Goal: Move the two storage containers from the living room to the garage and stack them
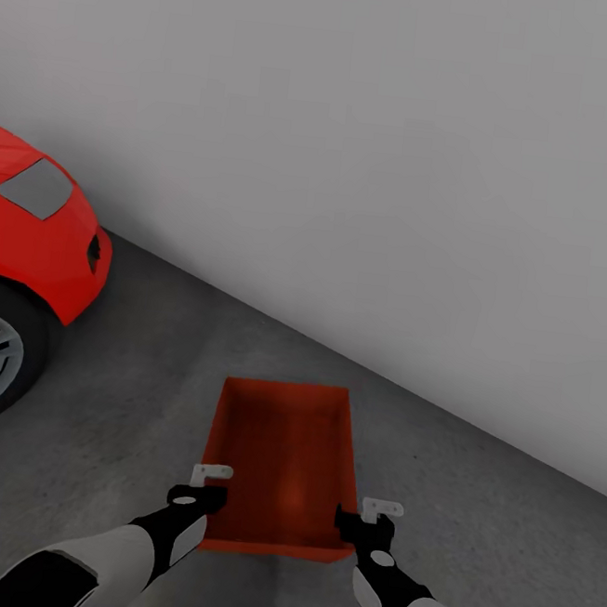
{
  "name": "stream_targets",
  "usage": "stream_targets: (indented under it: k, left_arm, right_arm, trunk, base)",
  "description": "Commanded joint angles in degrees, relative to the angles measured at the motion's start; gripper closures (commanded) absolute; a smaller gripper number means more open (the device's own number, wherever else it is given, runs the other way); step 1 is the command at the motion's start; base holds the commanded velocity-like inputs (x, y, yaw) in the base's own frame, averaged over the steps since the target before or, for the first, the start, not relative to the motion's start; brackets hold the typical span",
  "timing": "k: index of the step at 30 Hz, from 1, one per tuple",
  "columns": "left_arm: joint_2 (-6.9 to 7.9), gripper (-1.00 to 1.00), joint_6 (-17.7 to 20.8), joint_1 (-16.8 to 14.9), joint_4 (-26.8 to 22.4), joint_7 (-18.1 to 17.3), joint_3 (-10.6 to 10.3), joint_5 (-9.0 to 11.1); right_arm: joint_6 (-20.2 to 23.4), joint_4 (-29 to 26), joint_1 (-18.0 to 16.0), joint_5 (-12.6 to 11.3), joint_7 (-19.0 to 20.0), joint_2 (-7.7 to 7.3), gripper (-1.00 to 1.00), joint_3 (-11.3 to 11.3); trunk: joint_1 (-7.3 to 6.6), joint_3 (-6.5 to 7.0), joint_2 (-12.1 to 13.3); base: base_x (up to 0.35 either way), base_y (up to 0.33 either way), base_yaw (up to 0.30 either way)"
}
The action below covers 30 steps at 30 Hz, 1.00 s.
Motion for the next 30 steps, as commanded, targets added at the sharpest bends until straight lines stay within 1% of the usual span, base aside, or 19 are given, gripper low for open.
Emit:
stream_targets:
  k: [1, 10, 30]
  left_arm:
    - [-0.04, -1.0, -0.2, 0.0, 0.1, 0.2, -0.5, 0.6]
    - [-0.14, -1.0, -0.2, 0.0, 0.1, 0.3, -0.5, 0.6]
    - [-0.14, -1.0, -0.2, 0.0, 0.0, 0.3, -0.5, 0.7]
  right_arm:
    - [-0.2, 0.1, 0.0, 0.1, -0.2, 0.02, -1.0, 0.0]
    - [-0.2, 0.1, 0.0, 0.1, -0.2, 0.02, -1.0, 0.0]
    - [-0.2, 0.1, 0.0, 0.0, -0.4, 0.1, -1.0, -0.1]
  trunk:
    - [0.0, -0.04, 0.0]
    - [0.0, -0.04, 0.0]
    - [-4.4, 3.55, 8.0]
  base:
    - [0.0, 0.0, 0.0]
    - [0.0, 0.0, 0.0]
    - [0.0, 0.0, 0.0]
